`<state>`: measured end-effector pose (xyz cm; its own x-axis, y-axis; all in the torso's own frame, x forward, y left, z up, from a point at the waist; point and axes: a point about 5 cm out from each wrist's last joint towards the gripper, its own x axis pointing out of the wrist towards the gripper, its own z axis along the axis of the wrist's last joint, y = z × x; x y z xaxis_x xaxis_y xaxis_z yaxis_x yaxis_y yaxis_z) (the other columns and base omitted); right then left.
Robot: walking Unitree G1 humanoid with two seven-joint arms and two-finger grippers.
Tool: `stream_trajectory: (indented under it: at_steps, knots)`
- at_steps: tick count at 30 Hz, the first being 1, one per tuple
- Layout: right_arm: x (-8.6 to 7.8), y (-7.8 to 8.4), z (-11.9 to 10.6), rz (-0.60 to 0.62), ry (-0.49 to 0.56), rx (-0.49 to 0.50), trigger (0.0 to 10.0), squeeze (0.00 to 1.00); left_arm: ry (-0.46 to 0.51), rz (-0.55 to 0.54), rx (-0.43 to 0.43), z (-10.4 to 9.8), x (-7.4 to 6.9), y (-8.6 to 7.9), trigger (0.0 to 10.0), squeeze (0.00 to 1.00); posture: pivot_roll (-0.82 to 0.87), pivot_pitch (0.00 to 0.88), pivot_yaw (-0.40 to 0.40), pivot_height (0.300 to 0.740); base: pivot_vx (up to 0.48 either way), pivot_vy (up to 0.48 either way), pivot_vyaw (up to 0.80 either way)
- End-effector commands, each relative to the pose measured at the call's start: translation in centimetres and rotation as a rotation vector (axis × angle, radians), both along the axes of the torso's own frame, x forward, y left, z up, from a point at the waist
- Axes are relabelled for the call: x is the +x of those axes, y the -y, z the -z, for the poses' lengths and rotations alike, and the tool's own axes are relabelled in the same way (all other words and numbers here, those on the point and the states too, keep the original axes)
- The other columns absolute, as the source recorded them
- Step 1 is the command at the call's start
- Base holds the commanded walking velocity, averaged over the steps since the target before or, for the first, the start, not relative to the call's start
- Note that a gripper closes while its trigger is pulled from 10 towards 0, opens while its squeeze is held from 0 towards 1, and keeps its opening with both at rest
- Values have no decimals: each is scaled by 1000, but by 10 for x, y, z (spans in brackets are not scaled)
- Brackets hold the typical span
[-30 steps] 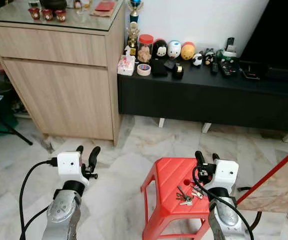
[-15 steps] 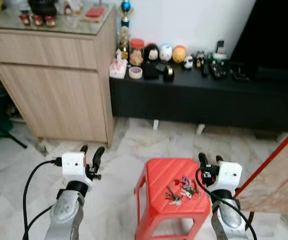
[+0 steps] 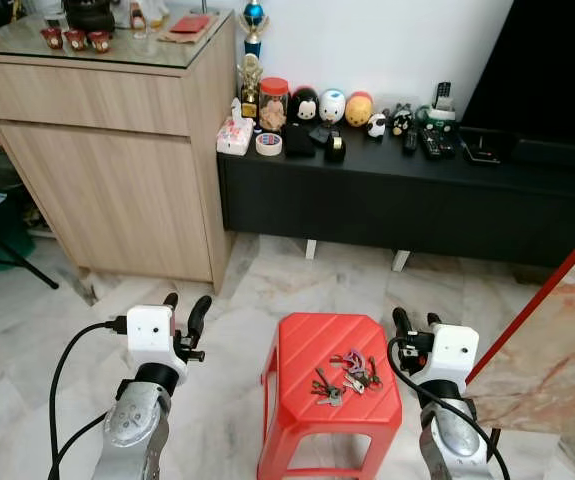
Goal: Hang keys on a hook
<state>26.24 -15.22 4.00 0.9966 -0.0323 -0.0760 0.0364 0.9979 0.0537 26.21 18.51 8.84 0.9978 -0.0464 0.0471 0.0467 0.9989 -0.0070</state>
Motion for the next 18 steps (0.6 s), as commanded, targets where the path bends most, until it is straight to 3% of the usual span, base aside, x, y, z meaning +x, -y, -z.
stream_trajectory:
  at_steps: [1,8,18]
  knots:
    - [1,0,0,-7,-6,1,10000,0,11,4,-3,-2,0,1,10000,0,71,31,-95,740,0,0,0]
    - [1,0,0,-6,-8,-1,10000,0,7,15,-10,-1,1,3,10000,0,69,27,-96,740,0,0,0]
    - [2,0,0,-8,-10,-2,10000,0,3,12,-11,-1,1,1,10000,0,71,37,-100,740,252,0,0]
